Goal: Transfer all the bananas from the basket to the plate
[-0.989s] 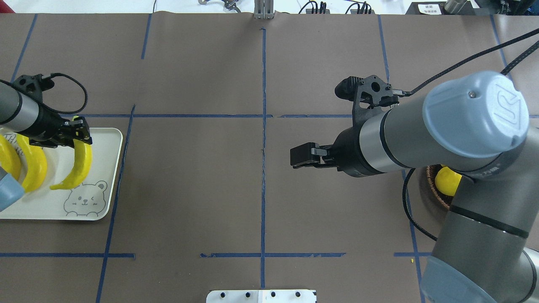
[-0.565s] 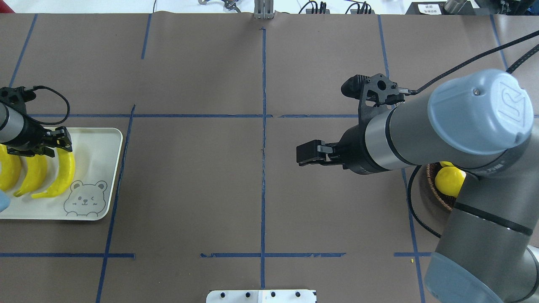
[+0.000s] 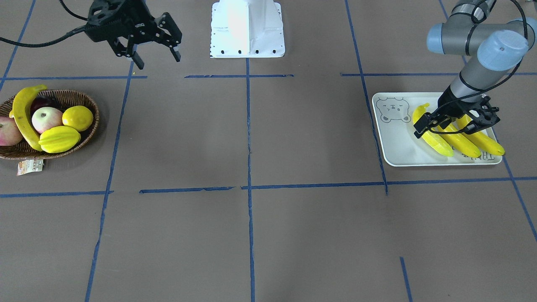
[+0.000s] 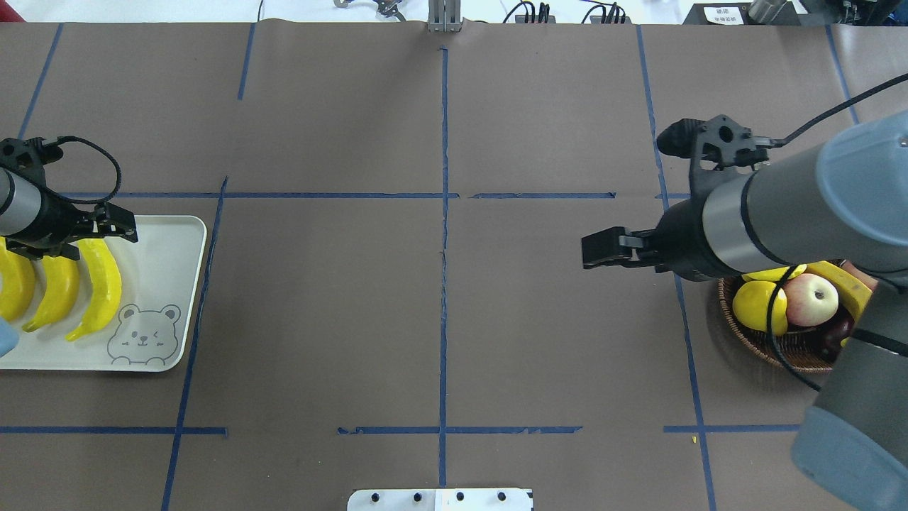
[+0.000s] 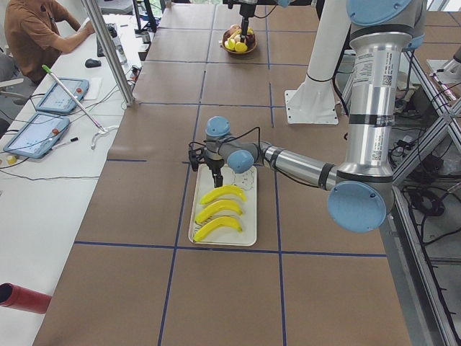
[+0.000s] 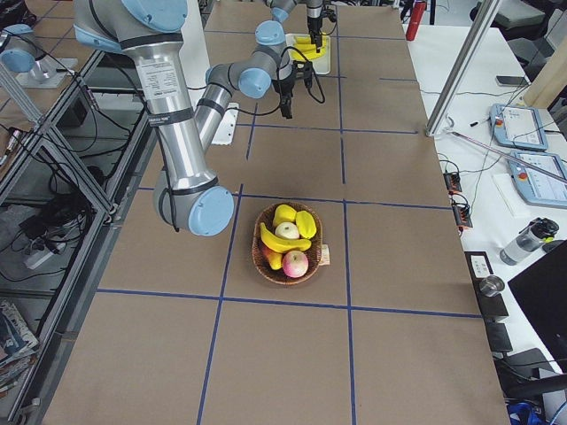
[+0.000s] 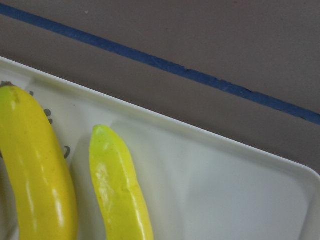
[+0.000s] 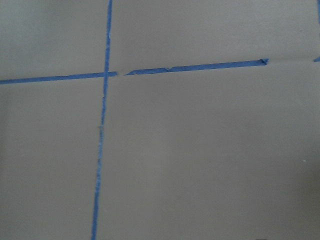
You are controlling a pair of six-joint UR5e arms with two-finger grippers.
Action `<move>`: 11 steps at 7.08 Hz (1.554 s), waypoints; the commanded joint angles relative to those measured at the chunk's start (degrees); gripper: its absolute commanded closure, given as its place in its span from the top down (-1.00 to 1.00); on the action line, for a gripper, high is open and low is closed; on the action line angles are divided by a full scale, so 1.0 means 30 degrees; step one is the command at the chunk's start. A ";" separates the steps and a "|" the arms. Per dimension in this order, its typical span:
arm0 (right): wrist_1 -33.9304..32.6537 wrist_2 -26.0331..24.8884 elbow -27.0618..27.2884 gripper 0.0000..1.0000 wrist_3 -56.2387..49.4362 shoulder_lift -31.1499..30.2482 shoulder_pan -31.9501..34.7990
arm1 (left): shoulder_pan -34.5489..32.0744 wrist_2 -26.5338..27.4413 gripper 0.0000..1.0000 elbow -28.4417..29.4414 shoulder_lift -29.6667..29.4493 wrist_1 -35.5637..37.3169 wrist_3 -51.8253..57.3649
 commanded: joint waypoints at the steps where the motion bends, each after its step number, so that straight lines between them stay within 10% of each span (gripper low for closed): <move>1: 0.2509 0.1489 0.0690 1.00 -0.1889 -0.4661 0.2124 | 0.0034 -0.0040 0.99 -0.0608 -0.0784 0.0139 -0.0192; 4: 0.9571 0.8073 -0.3744 1.00 -0.3389 -0.9213 0.7715 | 0.0092 -0.0069 0.99 -0.0901 -0.1926 0.0198 -0.1682; 11: 1.0587 0.9616 -0.9649 1.00 -0.3504 -1.0627 0.9694 | 0.0122 -0.0010 0.99 -0.1632 -0.2281 0.0227 -0.2155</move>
